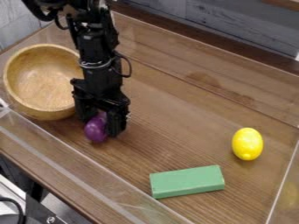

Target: Put the purple eggplant in the brown bowl

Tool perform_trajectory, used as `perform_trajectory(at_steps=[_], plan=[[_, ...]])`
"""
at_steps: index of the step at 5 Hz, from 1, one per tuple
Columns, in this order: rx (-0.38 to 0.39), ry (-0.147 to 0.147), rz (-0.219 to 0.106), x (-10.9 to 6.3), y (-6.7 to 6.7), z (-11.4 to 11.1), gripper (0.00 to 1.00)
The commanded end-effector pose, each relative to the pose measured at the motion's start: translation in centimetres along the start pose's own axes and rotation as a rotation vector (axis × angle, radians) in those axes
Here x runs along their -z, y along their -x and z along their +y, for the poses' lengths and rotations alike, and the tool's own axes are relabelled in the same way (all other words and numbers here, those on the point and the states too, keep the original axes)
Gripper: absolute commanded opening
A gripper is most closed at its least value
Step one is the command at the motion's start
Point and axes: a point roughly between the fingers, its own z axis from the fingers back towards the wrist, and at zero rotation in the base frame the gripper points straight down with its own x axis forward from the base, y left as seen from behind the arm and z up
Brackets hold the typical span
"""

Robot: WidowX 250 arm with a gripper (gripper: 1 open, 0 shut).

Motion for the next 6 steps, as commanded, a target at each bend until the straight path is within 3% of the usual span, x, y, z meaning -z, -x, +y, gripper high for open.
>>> perform_trajectory(at_steps=[1, 3, 4, 6], plan=[[-0.022, -0.003, -0.026, -0.4, -0.4, 0.6, 1.0], [-0.035, 0.005, -0.03, -0.4, -0.7, 0.8, 1.0], [-0.039, 0.005, -0.03, -0.4, -0.8, 0.9, 0.0], [-0.053, 0.012, -0.03, -1.5, -0.6, 1.1, 0.0]])
